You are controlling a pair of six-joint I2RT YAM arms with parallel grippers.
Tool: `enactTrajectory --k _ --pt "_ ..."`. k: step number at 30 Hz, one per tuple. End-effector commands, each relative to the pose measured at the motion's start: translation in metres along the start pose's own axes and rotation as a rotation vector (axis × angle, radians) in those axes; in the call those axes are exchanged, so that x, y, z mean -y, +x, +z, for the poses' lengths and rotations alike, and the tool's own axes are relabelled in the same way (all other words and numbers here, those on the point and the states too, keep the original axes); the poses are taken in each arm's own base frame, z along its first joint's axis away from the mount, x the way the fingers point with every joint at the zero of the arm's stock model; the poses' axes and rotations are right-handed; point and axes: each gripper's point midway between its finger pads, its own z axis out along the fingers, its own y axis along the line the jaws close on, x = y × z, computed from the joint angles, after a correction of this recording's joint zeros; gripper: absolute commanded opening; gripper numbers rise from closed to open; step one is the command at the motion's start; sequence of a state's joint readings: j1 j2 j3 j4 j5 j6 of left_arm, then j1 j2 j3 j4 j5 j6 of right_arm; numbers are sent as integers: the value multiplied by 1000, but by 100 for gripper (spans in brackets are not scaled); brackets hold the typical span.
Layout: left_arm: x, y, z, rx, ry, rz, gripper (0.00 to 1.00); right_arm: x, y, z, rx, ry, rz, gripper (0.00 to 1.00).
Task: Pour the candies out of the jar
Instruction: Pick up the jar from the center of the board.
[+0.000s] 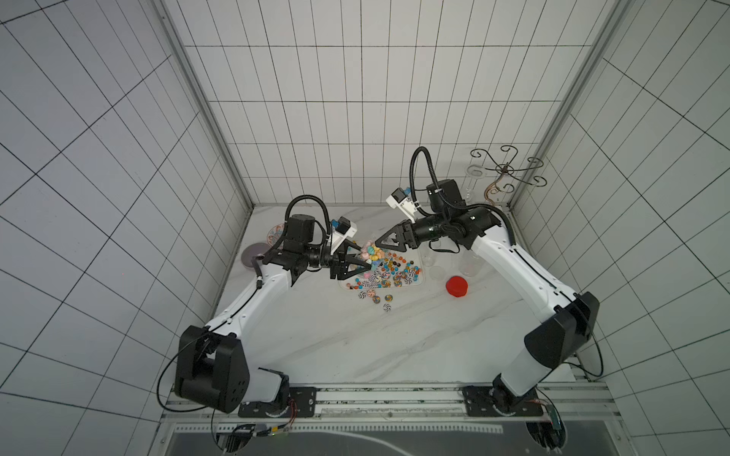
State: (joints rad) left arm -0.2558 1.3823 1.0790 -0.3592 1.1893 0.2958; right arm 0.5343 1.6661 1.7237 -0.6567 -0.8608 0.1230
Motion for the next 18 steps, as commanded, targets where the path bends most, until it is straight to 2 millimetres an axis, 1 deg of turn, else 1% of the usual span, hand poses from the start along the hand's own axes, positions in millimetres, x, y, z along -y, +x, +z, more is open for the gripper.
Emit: enactTrajectory --k 1,2,4,5,10,13,15,18 --pt "-3 -9 -1 0 -36 45 38 -22 -33 -19 90 -16 -110 68" --pt "-4 -9 0 -3 -46 47 37 -20 -34 -20 93 -5 -107 71" --pt "-8 -8 0 -16 -89 55 33 -16 -34 -21 99 27 -102 80" --pt "-10 -7 0 -24 -109 61 32 -15 -34 -21 100 33 -100 83" --pt "-14 -2 4 -71 -166 88 29 -12 -34 -22 100 34 -83 86" --pt "-18 -1 5 -100 -222 108 29 -7 -34 -26 106 47 -61 89" --pt "-23 0 4 -130 -285 130 29 -3 -35 -32 117 58 -33 90" --pt "-32 2 1 -196 -416 187 29 11 -31 -46 133 70 44 92"
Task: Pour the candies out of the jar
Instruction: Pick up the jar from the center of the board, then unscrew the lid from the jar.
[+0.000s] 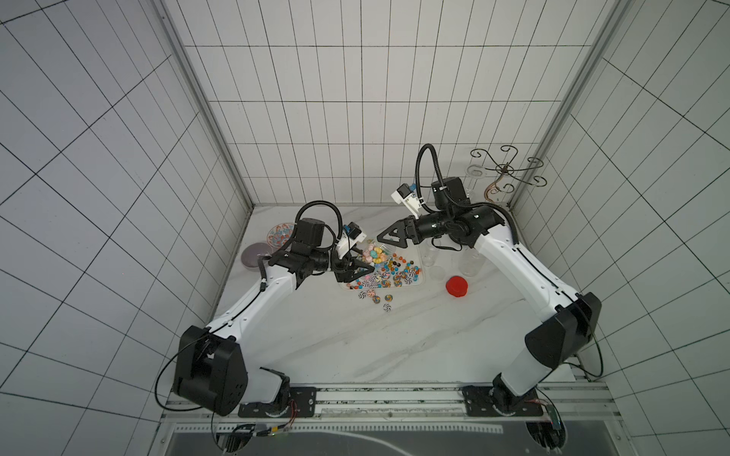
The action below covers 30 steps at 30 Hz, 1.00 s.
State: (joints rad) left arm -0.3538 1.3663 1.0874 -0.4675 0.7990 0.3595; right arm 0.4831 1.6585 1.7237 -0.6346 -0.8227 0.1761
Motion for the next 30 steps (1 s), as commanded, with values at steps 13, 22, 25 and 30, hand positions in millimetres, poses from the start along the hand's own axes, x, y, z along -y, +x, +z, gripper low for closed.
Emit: enactTrajectory --k 13,22,25,30 --pt "-5 -14 -22 -147 -523 439 27 43 56 -29 -39 -131 377 94" --pt "-5 -1 -11 -194 -536 466 27 45 68 -15 -87 -128 420 94" --pt "-2 -4 -12 -181 -531 471 27 44 75 0 -124 -129 422 94" --pt "2 -8 -17 -150 -531 478 27 45 76 22 -154 -139 414 94"
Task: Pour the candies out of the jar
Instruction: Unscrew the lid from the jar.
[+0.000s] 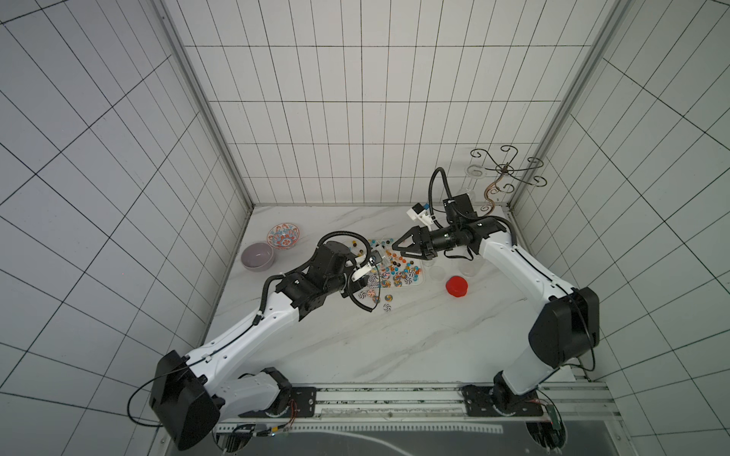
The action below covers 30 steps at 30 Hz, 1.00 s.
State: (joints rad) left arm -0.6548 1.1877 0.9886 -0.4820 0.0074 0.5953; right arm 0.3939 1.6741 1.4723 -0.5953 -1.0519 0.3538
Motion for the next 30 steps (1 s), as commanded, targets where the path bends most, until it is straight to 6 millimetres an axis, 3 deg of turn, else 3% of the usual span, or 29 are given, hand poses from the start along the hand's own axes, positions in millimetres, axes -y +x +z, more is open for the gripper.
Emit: enactTrajectory --k 1,9,18,30 --pt "-14 -24 -13 100 -63 18 27 9 4 17 -32 -1 15 94" --pt "-10 -23 -9 95 -44 12 28 2 -4 30 -40 -17 -21 91" --pt "-7 -22 -6 89 -25 8 28 -8 -16 29 -9 -11 -79 82" --pt "-4 -23 -4 89 -5 2 28 -16 -27 26 17 -5 -152 79"
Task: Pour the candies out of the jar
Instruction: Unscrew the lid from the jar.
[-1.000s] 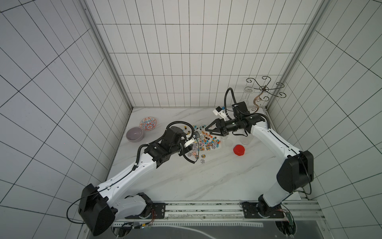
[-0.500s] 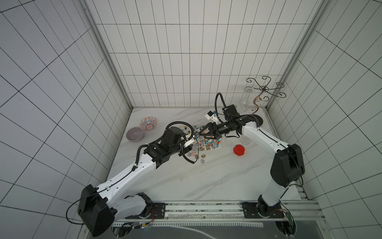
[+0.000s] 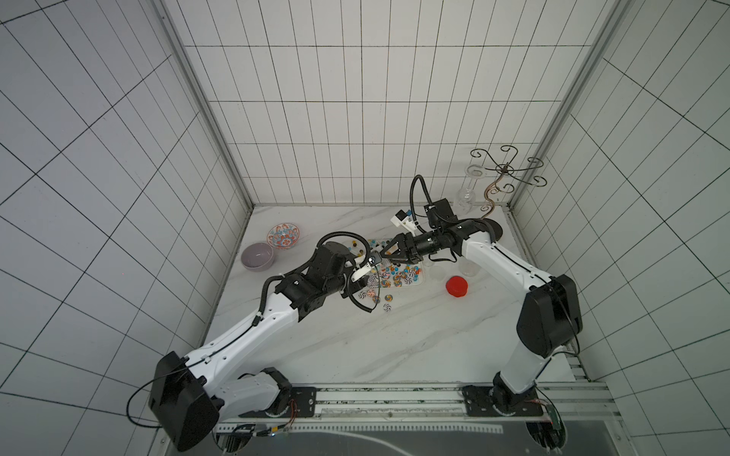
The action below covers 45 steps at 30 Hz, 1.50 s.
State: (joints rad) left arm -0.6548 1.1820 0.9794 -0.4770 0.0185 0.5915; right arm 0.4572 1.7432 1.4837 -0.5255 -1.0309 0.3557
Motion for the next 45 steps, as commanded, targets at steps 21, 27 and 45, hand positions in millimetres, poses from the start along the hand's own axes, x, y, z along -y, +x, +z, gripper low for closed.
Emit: enactTrajectory --k 21,27,45 --pt "-6 -22 0 73 -4 0 28 -28 -35 -15 103 48 -187 68" --pt "-6 -23 0 73 -4 -3 28 -30 -37 -17 114 60 -202 71" --pt "-9 -24 0 80 -18 -21 28 -36 -38 -21 128 62 -225 66"
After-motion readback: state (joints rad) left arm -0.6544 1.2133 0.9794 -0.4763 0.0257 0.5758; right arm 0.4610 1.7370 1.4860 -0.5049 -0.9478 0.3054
